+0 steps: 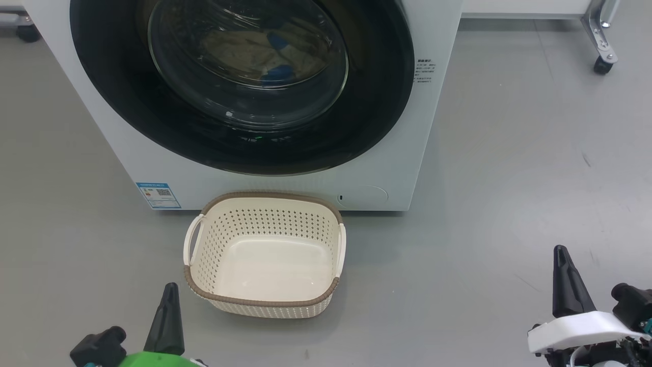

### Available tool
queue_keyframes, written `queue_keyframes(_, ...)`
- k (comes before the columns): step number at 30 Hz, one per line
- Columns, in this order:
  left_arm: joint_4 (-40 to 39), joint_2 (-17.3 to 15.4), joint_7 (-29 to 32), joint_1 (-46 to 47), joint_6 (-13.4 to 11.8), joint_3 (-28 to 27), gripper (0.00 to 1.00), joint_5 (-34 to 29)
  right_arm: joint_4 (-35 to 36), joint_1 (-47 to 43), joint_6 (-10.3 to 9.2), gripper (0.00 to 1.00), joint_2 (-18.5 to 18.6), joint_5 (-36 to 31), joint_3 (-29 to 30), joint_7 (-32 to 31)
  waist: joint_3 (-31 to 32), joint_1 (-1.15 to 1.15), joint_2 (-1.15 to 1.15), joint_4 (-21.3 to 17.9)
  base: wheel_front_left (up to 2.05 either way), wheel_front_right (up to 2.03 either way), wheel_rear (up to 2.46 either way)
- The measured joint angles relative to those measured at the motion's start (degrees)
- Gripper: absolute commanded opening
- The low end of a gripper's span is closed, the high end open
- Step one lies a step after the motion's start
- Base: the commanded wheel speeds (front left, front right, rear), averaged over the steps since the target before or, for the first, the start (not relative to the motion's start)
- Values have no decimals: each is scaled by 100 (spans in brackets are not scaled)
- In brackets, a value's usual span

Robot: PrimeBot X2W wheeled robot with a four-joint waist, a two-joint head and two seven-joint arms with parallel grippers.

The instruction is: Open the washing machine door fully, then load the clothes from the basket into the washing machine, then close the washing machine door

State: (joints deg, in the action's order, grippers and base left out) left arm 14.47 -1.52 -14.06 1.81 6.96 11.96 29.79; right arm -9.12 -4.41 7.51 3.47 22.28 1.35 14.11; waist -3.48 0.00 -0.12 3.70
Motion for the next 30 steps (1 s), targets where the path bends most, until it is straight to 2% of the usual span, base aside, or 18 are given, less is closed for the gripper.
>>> queue_keyframes(6,-29,0,102,1,-1,-100,0,477,-4,1,0,0,-4,649,22,-135,20,0,0,-28,0,0,0)
queue_keyframes(30,-87,-134,559,1,-8,-396,0,2298,-127,129,-8,0,9,2559,102,-638,107,0,0,-130,0,0,0)
